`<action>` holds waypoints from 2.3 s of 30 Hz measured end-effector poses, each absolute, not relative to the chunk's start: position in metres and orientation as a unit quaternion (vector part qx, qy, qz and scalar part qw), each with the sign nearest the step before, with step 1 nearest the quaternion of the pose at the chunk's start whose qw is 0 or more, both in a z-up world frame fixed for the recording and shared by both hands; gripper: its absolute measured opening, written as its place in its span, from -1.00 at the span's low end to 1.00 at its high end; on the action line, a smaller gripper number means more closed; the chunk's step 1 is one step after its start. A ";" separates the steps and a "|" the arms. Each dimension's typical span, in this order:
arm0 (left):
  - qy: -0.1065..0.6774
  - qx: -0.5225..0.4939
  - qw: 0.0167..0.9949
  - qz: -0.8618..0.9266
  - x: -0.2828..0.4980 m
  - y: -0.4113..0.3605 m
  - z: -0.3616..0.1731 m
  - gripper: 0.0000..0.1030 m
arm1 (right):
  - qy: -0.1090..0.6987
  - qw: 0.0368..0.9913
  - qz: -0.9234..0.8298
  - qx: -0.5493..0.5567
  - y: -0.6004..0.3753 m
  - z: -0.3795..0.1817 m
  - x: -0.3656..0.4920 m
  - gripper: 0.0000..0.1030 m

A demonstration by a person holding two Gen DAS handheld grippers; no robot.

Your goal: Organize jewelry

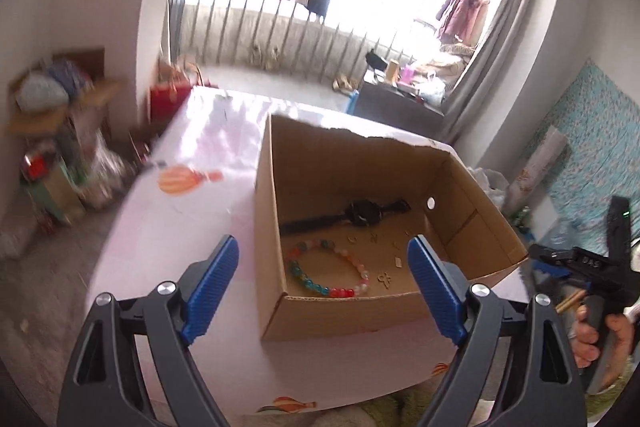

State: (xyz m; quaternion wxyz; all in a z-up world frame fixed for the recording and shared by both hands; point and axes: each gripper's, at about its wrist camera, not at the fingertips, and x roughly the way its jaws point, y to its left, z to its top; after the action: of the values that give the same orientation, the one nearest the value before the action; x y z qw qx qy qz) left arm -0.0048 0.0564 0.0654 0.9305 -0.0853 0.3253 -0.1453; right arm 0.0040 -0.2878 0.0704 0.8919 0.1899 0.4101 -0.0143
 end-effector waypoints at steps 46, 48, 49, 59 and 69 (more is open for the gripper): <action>0.476 0.014 0.878 -0.045 -0.014 -0.023 0.015 0.90 | 0.488 0.869 -0.015 0.077 -0.212 0.040 -0.028 0.85; 0.478 0.014 0.877 -0.047 -0.014 -0.024 0.014 0.90 | 0.487 0.870 -0.017 0.074 -0.212 0.040 -0.028 0.85; 0.479 0.014 0.877 -0.047 -0.014 -0.025 0.014 0.90 | 0.487 0.870 -0.017 0.073 -0.212 0.040 -0.028 0.85; 0.483 0.014 0.874 -0.051 -0.015 -0.024 0.011 0.90 | 0.490 0.869 -0.020 0.067 -0.208 0.040 -0.026 0.85; 0.486 0.008 0.873 -0.048 -0.014 -0.022 0.009 0.90 | 0.493 0.868 -0.020 0.059 -0.204 0.040 -0.025 0.85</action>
State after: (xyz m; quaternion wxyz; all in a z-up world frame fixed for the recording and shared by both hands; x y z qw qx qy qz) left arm -0.0140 -0.0216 0.0092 0.8728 0.0085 0.4855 -0.0484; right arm -0.0252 -0.2039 0.0396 0.8679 0.0593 0.4928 -0.0201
